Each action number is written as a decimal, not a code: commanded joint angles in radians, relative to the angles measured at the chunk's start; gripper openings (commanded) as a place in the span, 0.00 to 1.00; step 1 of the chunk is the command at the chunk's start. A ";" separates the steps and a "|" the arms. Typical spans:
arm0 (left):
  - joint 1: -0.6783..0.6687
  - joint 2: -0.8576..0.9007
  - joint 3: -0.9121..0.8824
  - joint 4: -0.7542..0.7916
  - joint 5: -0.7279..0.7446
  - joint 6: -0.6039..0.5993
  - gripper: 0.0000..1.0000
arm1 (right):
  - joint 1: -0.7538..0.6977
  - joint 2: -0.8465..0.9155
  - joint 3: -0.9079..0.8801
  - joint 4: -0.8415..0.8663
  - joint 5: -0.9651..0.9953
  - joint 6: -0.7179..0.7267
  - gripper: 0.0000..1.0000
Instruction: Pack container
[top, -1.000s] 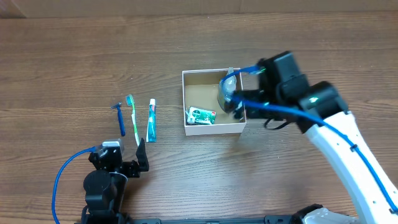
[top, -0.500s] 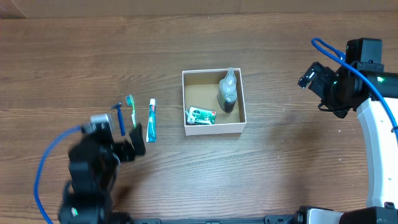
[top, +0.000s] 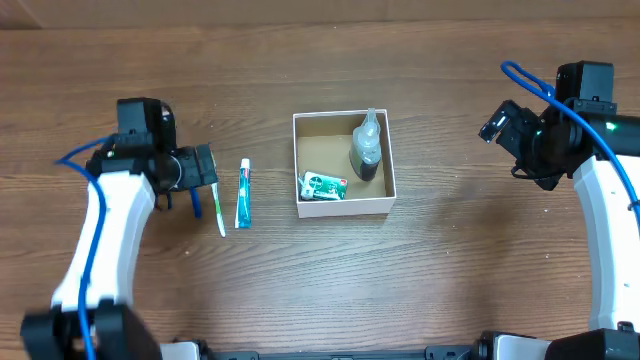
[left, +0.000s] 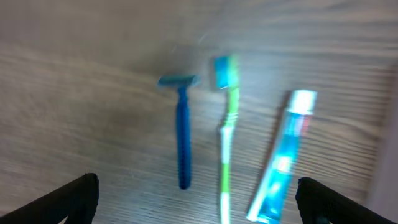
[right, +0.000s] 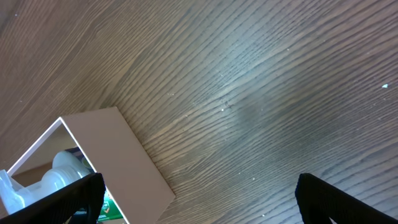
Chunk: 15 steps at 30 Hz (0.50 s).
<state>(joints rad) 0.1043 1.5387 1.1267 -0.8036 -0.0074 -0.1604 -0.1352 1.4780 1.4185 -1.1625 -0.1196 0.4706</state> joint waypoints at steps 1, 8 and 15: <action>0.051 0.121 0.017 0.020 -0.017 -0.061 0.97 | -0.001 -0.002 0.003 0.005 0.006 0.005 1.00; 0.059 0.297 0.017 0.109 0.075 0.012 0.82 | -0.001 -0.002 0.003 0.005 0.006 0.005 1.00; 0.060 0.366 0.017 0.137 0.048 -0.042 0.56 | -0.001 -0.002 0.003 0.005 0.006 0.005 1.00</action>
<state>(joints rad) 0.1638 1.8744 1.1294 -0.6765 0.0376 -0.1745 -0.1352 1.4784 1.4185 -1.1625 -0.1196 0.4709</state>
